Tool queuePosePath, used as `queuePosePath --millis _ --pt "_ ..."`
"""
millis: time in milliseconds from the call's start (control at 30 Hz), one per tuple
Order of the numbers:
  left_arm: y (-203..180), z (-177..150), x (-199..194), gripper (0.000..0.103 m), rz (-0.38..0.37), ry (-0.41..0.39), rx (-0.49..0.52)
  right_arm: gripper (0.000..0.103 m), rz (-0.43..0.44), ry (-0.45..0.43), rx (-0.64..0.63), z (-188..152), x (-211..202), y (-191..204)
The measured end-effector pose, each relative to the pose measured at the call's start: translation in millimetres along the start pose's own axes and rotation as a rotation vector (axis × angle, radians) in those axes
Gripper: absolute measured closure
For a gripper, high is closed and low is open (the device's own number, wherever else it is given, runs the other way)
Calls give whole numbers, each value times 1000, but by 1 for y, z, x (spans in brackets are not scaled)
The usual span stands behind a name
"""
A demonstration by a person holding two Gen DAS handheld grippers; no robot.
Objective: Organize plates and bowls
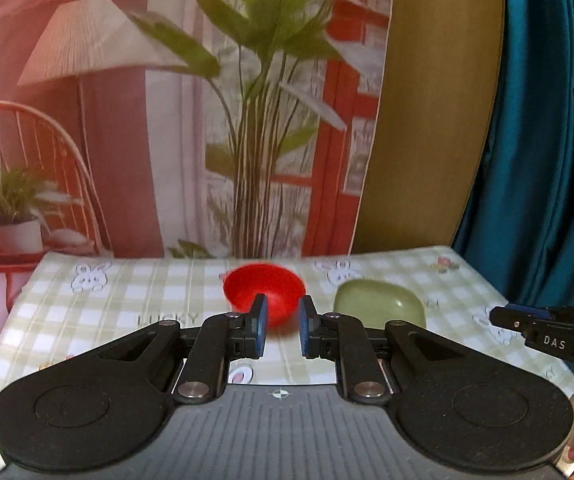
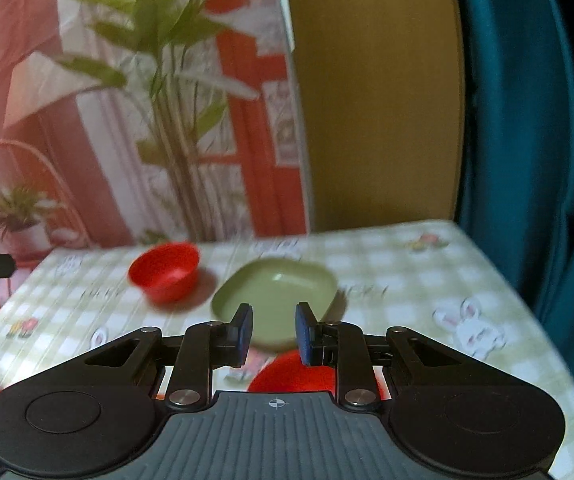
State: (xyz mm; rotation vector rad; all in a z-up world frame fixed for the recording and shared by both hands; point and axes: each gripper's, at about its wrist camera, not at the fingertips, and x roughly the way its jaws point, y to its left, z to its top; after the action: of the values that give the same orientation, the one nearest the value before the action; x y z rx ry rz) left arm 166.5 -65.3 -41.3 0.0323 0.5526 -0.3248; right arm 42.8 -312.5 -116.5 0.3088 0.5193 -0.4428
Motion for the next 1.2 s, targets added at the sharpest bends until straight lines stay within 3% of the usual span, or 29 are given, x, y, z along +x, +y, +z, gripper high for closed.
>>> queuePosePath --millis 200,467,567,633,900,1200 --pt "5 3 14 86 14 -2 -12 81 -24 -38 -8 14 6 -15" --pt "2 -2 55 85 6 39 16 81 -22 6 19 6 33 -27" --pt "-4 0 74 63 -31 37 16 81 -17 22 24 4 46 -33" --pt "-12 0 89 60 -53 42 32 81 -15 30 17 4 57 -37" --pt "-38 -12 168 60 -107 176 74 81 -11 140 33 8 114 -67" --pt "-45 -28 229 60 -106 276 66 81 37 224 27 21 164 -75"
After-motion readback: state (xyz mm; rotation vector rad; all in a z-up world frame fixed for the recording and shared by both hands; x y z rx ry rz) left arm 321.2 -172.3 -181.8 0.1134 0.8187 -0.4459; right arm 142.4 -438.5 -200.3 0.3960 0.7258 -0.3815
